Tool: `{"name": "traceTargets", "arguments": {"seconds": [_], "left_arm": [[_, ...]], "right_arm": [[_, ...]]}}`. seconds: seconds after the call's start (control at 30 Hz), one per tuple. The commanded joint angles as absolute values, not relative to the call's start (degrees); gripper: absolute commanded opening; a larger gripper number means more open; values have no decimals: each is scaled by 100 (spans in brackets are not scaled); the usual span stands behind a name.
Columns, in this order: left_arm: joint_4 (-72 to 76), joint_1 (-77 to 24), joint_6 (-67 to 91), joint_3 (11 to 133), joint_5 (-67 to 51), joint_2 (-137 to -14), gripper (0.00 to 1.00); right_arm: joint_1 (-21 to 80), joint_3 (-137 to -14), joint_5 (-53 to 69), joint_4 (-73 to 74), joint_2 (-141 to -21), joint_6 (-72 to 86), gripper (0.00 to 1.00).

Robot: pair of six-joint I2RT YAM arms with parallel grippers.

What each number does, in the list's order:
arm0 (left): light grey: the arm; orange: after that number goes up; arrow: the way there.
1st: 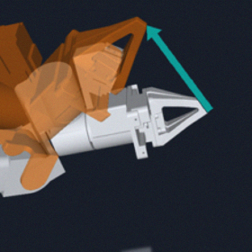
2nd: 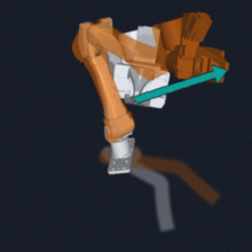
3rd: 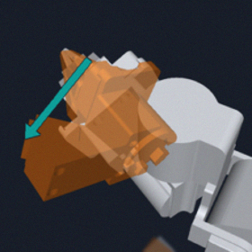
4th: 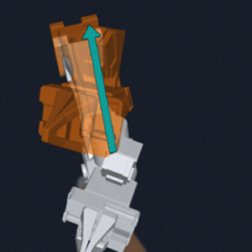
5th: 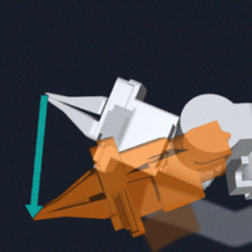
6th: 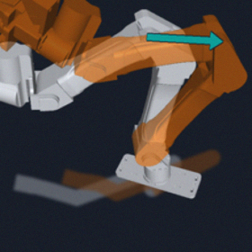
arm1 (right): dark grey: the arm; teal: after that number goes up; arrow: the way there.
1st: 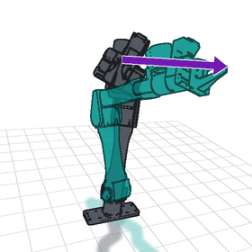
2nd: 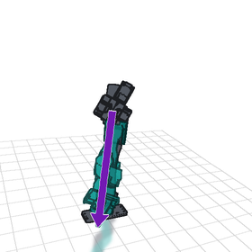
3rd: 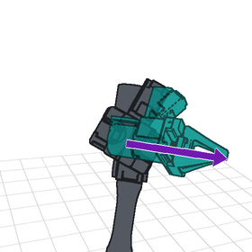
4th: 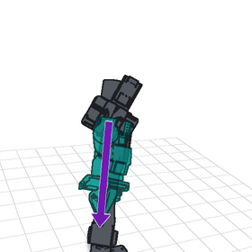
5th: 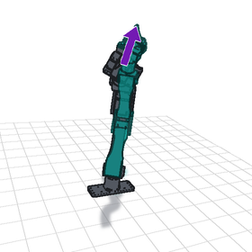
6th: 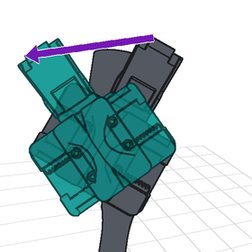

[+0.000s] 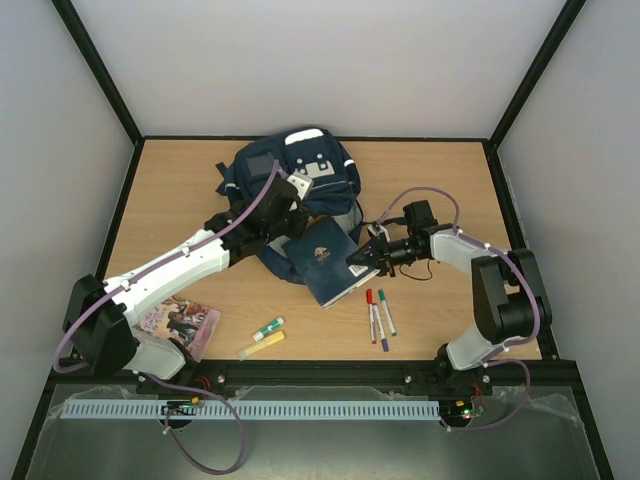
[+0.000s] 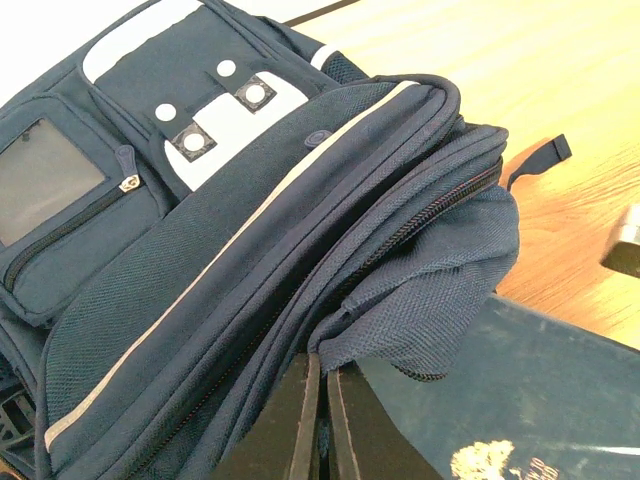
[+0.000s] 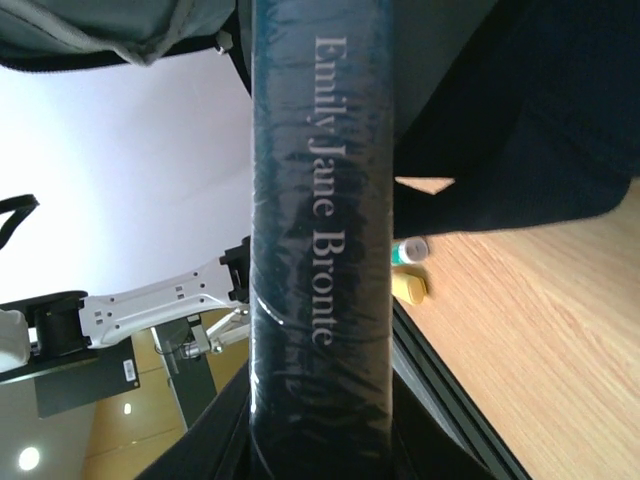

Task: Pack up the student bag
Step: Place the book in the student bag.

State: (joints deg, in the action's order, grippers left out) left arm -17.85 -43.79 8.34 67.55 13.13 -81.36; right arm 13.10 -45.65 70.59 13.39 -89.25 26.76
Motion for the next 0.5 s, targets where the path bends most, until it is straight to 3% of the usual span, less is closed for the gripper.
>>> {"name": "traceTargets", "arguments": {"seconds": [0.0, 0.2, 0.47], "left_arm": [[-1082, -4365, 809, 6810, 1252, -7767, 2], [-1071, -4362, 782, 6787, 1232, -7752, 3], [-1074, -4365, 756, 6794, 1213, -7753, 2]], "right_arm": [[1370, -5181, 7912, 1407, -9174, 2051, 1], [1365, -5655, 7707, 1422, -9519, 1909, 1], [1372, -6134, 7313, 705, -10074, 2953, 1]]}}
